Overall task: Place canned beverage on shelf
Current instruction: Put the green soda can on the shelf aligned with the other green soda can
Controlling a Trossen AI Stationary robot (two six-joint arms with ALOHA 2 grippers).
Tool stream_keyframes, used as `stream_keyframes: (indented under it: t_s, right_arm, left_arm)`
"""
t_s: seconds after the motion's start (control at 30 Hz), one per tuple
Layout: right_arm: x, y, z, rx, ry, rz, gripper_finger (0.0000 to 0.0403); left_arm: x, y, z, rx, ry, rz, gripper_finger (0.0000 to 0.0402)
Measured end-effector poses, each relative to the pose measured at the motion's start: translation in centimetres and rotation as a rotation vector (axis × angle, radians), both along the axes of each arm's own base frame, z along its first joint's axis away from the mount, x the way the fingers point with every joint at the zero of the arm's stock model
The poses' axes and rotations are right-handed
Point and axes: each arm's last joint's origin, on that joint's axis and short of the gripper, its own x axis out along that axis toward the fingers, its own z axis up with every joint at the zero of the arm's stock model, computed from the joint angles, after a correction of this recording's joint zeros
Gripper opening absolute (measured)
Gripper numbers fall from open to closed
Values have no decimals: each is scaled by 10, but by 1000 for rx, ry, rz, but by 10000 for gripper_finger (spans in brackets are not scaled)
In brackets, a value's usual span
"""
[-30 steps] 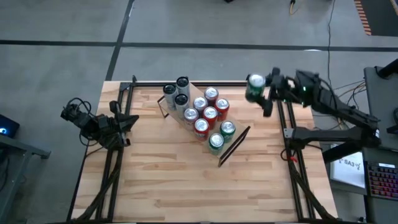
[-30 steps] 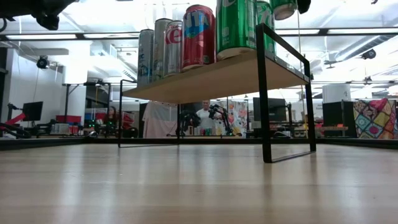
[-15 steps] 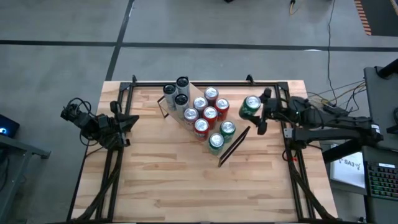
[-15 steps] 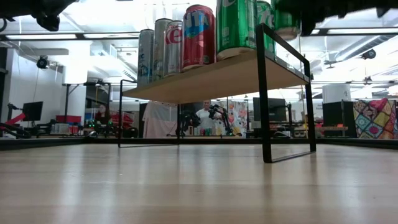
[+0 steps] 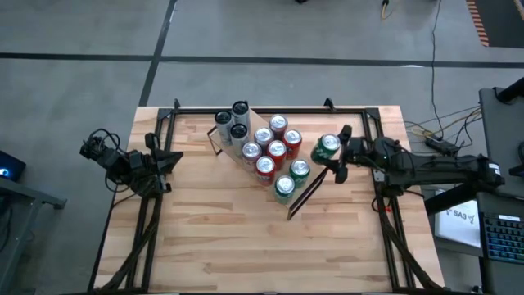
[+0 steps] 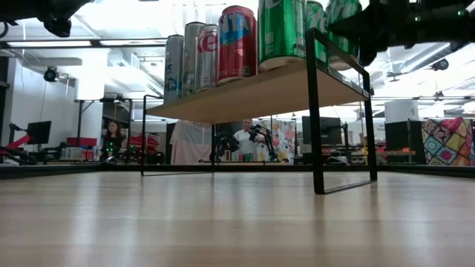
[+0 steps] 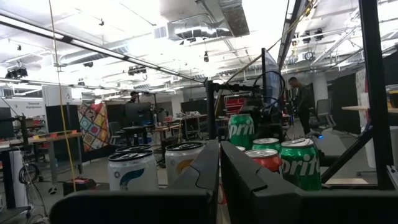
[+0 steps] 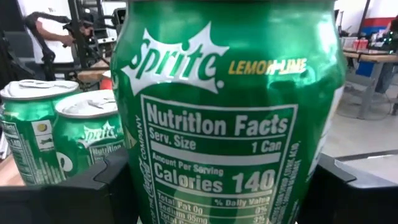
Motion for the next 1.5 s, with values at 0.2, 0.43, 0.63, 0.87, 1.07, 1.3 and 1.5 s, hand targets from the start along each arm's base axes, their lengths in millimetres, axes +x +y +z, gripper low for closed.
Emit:
stream_keyframes:
  t_s: [0.2,0.43,0.63,0.87,1.07,1.3,1.5]
  right_arm:
    - [0,0,-13,10,-28,0,286]
    - [-1,0,-23,50,-31,2,286]
    - [4,-1,-27,61,-15,2,286]
    - [12,-2,-34,68,18,3,286]
    - [16,-1,-39,80,41,24,286]
    - [17,0,-40,84,51,38,286]
    - [19,-1,-42,94,57,37,294]
  left_arm:
    - [0,0,0,0,0,0,0]
    - [0,0,0,-1,-1,0,0]
    - [0,0,0,-1,-1,0,0]
    - [0,0,0,-3,-3,0,0]
    - [0,0,0,-3,-4,0,0]
    - [0,0,0,-4,-5,0,0]
    - [0,0,1,-4,-6,0,0]
